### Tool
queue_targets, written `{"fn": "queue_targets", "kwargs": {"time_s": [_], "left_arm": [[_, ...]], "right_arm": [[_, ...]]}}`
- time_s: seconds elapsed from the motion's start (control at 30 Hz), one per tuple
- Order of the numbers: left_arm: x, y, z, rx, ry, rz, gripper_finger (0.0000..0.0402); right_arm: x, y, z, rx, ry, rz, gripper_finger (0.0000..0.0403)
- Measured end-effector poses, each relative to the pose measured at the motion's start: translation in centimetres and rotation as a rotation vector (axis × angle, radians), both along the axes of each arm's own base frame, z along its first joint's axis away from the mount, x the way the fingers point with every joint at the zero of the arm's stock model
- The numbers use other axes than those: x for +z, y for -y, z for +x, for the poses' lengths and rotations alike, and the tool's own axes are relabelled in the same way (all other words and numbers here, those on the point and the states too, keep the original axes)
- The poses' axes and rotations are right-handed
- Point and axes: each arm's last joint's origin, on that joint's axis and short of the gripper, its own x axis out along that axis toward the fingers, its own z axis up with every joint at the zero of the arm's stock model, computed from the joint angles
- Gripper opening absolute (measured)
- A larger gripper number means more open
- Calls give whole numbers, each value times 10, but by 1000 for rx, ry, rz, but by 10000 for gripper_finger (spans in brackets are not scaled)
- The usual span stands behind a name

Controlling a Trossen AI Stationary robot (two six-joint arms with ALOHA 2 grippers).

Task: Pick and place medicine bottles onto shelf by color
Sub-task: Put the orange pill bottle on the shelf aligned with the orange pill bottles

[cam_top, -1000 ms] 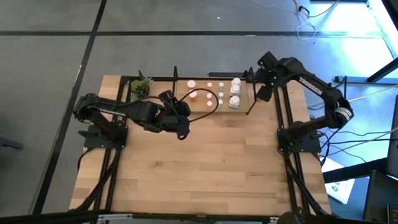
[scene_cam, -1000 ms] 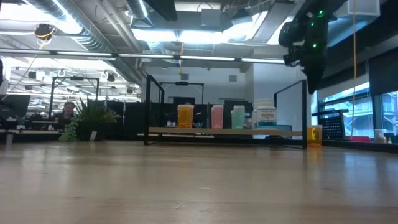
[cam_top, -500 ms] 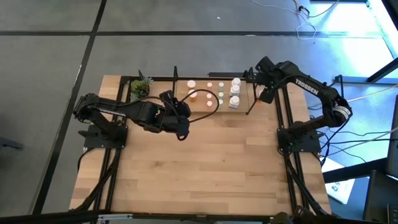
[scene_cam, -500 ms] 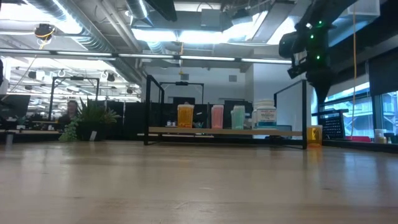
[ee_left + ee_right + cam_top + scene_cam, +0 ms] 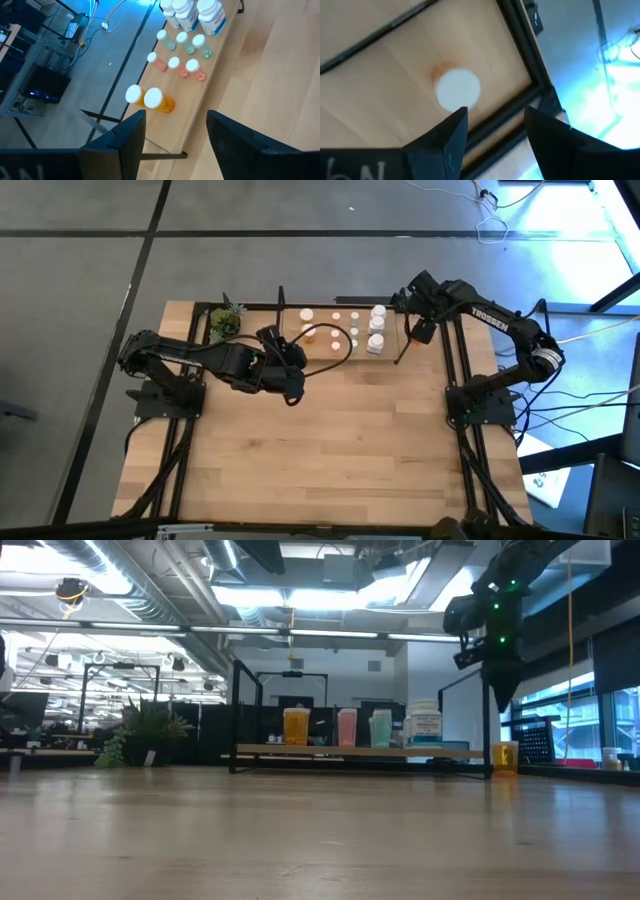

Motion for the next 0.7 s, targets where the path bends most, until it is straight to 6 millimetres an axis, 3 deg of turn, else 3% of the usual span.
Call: {"fn": "queue_targets", "kwargs": {"time_s": [0.43,0.7], "left_arm": [[0,0,0,0,0,0,202],[0,0,0,-3,-1,-7,202]], "right_arm": [[1,3,3,7,29,-30,198],[-2,-6,-1,25,31,98,198]]}}
